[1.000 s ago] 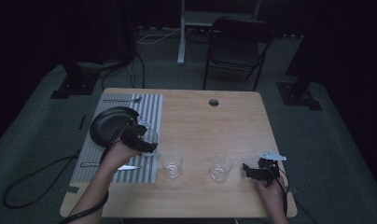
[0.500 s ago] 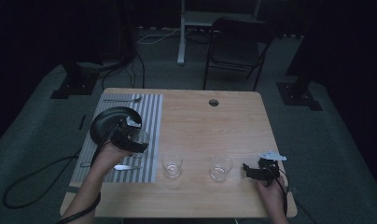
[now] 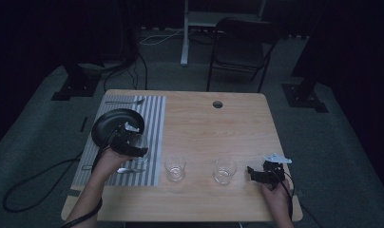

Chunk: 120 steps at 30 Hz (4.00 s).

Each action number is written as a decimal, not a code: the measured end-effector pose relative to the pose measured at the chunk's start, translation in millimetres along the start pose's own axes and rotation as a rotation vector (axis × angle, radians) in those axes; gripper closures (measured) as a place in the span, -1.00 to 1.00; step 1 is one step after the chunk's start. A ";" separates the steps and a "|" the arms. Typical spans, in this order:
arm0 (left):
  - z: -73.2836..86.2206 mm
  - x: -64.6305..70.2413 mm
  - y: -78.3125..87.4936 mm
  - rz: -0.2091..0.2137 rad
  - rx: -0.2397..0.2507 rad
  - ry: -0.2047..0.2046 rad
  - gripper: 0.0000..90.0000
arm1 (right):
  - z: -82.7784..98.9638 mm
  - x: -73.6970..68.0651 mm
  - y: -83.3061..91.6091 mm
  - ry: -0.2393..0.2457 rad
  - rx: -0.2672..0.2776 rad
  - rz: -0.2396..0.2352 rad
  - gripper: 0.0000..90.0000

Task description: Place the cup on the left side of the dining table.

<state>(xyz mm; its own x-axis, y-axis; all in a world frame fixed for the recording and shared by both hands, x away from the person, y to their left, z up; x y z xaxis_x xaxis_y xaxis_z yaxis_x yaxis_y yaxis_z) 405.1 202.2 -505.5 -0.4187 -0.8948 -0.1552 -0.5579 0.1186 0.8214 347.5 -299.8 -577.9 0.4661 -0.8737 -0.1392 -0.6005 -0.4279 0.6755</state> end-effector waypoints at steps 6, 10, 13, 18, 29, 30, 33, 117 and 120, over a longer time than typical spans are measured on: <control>5.8 -3.1 -0.2 0.026 0.050 0.039 -0.59 | 0.0 -0.1 0.0 -0.001 0.000 0.000 -0.70; 8.2 -1.3 2.8 0.040 0.082 0.033 -0.61 | 0.0 -0.1 0.0 -0.001 0.000 0.000 -0.70; 9.5 -1.3 4.5 0.038 0.099 0.042 -0.61 | 0.0 -0.1 0.0 -0.001 0.000 0.000 -0.70; 16.2 -2.8 4.0 0.025 0.087 0.052 -0.74 | 0.0 0.0 0.0 0.000 0.000 0.000 -0.70; 37.0 -2.4 7.6 0.000 0.149 0.076 -0.77 | 0.0 0.0 0.0 0.000 0.000 0.000 -0.70; 38.6 -3.4 8.3 -0.014 0.159 0.087 -0.77 | 0.0 0.0 0.0 0.000 0.000 0.000 -0.70; 44.2 -4.3 8.5 -0.012 0.151 0.103 -0.77 | 0.0 0.0 0.0 0.000 0.000 0.000 -0.70; 172.3 -29.6 31.6 -0.345 0.113 0.285 -0.77 | 0.0 -0.2 0.1 -0.002 0.000 0.000 -0.70; 174.7 -28.9 31.9 -0.342 0.124 0.302 -0.77 | 0.0 -0.2 0.1 -0.002 -0.001 0.000 -0.70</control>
<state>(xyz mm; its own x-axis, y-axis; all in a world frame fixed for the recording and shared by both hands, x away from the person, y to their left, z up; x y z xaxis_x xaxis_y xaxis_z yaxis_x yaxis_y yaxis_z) 274.2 307.0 -570.7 0.0214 -0.9744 -0.2237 -0.7168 -0.1710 0.6760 347.4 -299.6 -577.8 0.4648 -0.8742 -0.1407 -0.6001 -0.4279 0.6759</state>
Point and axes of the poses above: each handheld gripper's, and its own axes: y roughly backward along the jaws, z roughly out of its underside, x roughly to its right, the point moved 4 cm from there along -y, roughly forward along the jaws, and after that the axes turned 11 degrees about -z, right-handed, at the moved point
